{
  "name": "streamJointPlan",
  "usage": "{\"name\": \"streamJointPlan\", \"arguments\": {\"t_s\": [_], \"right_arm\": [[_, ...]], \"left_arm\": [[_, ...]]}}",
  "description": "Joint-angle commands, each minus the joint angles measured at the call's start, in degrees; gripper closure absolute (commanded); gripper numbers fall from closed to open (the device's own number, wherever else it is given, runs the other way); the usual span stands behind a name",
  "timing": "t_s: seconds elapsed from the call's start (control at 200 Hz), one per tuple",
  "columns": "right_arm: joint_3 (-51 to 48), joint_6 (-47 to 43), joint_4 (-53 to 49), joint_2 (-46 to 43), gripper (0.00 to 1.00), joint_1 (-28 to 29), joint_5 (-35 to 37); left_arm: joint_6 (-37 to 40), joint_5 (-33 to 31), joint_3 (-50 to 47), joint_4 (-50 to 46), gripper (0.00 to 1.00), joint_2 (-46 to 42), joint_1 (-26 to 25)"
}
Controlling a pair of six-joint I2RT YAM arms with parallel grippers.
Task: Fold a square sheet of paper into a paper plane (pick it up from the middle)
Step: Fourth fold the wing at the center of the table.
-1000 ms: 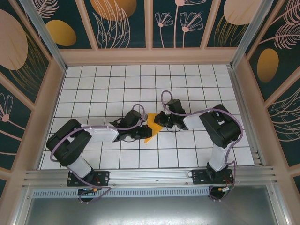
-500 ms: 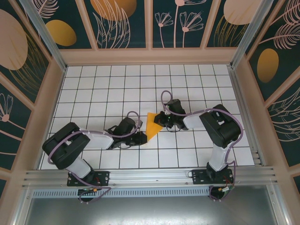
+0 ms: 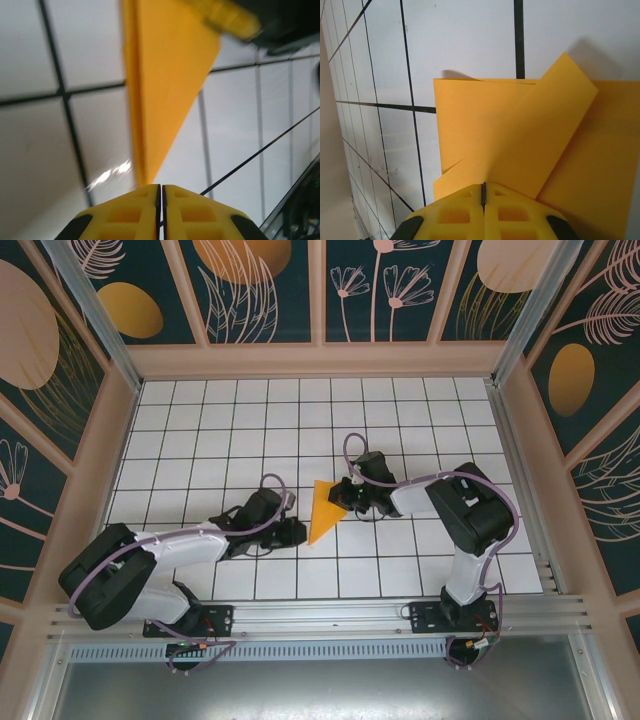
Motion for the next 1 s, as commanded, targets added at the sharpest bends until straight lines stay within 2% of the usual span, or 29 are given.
{"name": "streamJointPlan", "arguments": {"t_s": [0.0, 0.205, 0.34, 0.565, 0.746, 0.856, 0.996], "right_arm": [[-1.72, 0.43, -5.7, 3.19, 0.97, 0.54, 6.17], [-1.98, 1.31, -4.98, 2.86, 0.97, 0.7, 6.24], [-2.08, 1.26, -5.18, 2.73, 0.96, 0.79, 6.26], [-2.37, 1.21, -5.28, 2.54, 0.96, 0.91, 6.44], [-2.02, 0.87, -6.11, 2.45, 0.97, 0.79, 7.11], [-1.74, 0.79, -6.38, 2.61, 0.96, 0.79, 7.12], [-1.57, 0.77, -6.56, 2.64, 0.96, 0.84, 7.23]], "left_arm": [[1.48, -1.57, 5.39, 0.57, 0.88, 3.6, -0.22], [-0.1, 1.22, 9.84, 9.73, 0.83, 13.79, -0.23], [-1.06, 0.24, 11.33, 13.47, 0.78, 17.97, -0.22], [-1.07, -0.92, 11.37, 8.58, 0.77, 22.83, -0.24], [-1.15, 0.17, 2.75, 6.75, 0.79, 19.52, -0.28], [0.36, 1.67, -1.12, 3.43, 0.79, 13.76, -0.24], [0.12, -0.05, -3.69, 0.19, 0.79, 6.7, -0.23]]}}
